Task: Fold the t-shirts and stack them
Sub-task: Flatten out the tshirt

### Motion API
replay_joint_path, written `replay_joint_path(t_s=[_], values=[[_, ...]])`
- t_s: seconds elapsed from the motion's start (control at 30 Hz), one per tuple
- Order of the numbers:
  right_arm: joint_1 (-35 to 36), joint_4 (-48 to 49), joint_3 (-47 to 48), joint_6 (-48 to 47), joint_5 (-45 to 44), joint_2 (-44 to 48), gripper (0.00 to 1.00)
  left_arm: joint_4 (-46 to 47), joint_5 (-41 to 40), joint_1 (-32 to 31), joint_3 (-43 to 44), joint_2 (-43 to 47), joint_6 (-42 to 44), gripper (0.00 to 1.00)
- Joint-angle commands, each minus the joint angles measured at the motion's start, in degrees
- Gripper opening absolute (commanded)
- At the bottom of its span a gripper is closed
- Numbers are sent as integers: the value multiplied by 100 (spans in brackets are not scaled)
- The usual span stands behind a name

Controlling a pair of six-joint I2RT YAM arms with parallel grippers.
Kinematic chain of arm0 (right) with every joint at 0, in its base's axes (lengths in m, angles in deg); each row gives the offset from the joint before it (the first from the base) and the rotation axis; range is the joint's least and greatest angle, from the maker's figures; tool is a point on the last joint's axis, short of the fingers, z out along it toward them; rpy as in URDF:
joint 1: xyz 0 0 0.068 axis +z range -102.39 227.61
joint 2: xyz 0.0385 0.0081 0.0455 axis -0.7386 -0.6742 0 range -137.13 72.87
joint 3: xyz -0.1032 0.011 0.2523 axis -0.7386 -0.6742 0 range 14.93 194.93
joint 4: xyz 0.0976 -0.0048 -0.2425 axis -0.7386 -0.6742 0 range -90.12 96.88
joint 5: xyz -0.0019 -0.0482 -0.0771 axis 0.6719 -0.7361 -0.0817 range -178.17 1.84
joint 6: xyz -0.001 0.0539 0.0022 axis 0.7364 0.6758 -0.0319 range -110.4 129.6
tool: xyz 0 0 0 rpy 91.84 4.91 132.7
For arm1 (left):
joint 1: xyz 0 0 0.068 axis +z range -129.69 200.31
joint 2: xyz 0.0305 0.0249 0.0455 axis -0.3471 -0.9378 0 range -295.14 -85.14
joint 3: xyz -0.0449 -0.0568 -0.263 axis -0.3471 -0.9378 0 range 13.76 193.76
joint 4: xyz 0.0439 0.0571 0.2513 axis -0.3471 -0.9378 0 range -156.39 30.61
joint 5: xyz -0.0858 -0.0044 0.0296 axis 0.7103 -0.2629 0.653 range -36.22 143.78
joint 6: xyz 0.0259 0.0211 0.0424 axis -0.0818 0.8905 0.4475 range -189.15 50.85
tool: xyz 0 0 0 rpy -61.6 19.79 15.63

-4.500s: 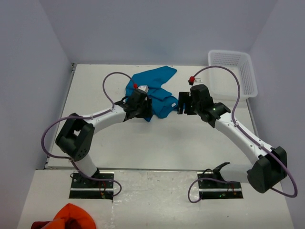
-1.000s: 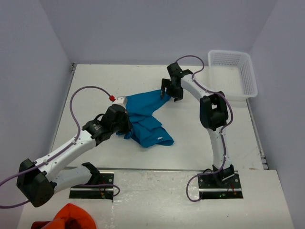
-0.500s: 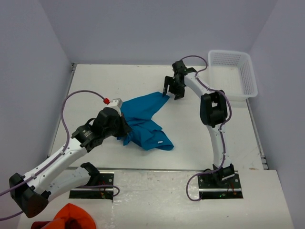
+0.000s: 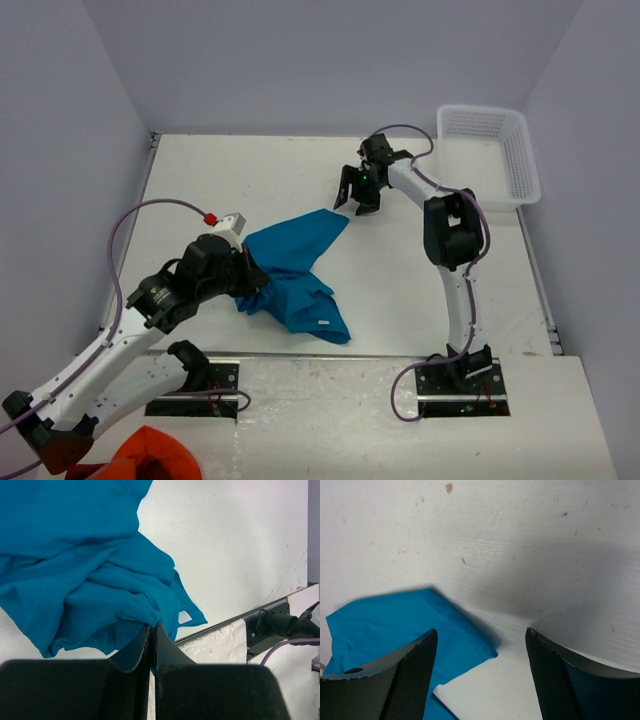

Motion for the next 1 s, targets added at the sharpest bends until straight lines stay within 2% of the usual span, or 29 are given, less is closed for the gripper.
replay_joint_path(t_s=[0.0, 0.27, 0.47, 0.87, 0.97], values=[[154, 124, -462, 11, 294, 274, 72, -102, 146, -17, 274, 73, -112, 0], [365, 634, -1455, 38, 259, 819, 69, -40, 111, -17, 221, 29, -95, 0], [356, 345, -999, 38, 171, 591, 65, -23, 164, -17, 195, 108, -95, 0], [348, -173, -306, 47, -286, 266, 66, -67, 172, -17, 115, 169, -113, 0], [348, -358, -112, 21, -268, 117, 63, -58, 129, -17, 142, 187, -104, 0]])
